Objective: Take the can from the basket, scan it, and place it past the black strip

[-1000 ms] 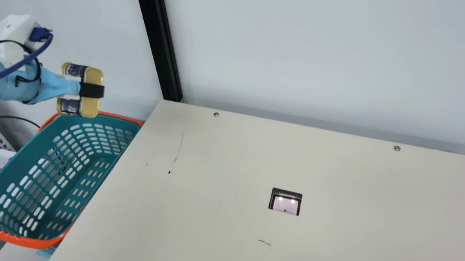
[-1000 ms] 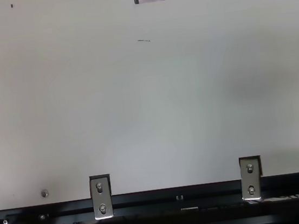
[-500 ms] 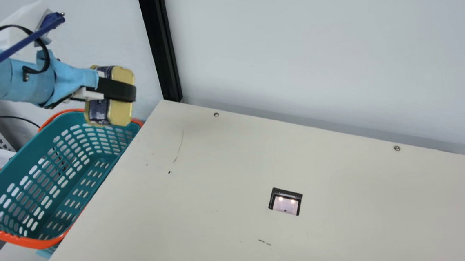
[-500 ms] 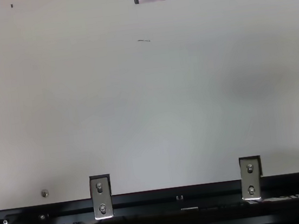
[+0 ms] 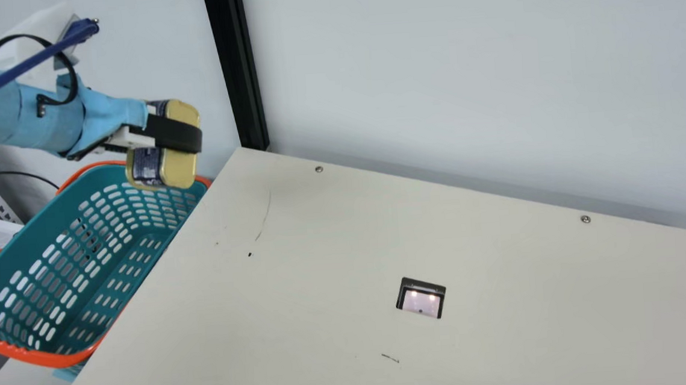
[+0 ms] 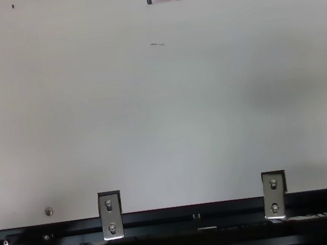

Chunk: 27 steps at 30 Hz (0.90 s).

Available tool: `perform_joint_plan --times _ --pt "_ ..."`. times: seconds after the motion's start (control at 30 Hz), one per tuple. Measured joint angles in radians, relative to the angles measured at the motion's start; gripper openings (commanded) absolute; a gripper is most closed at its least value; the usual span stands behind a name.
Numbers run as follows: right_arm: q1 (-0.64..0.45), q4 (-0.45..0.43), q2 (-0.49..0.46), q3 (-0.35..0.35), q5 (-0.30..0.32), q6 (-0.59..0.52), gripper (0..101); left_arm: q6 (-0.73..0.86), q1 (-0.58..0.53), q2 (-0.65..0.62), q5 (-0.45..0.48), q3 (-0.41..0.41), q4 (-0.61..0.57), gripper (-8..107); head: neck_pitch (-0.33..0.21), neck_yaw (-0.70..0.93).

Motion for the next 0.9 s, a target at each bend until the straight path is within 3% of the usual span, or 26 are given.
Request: perform_joint_plan --times 0.23,0.6,0.9 --pt "0.0 0.0 0.0 0.0 0.0 0.0 101 -0.216 -0.024 0.043 0.176 -0.066 0.005 10 0.0 0.0" --pt "0.0 0.0 0.0 0.0 0.0 0.0 101 -0.503 -0.148 0.058 0.19 0.124 -0.146 10 0.0 0.0" --pt "0.0 0.0 0.0 0.0 0.0 0.0 101 -0.653 -0.223 0.037 0.19 0.19 -0.317 10 0.0 0.0"
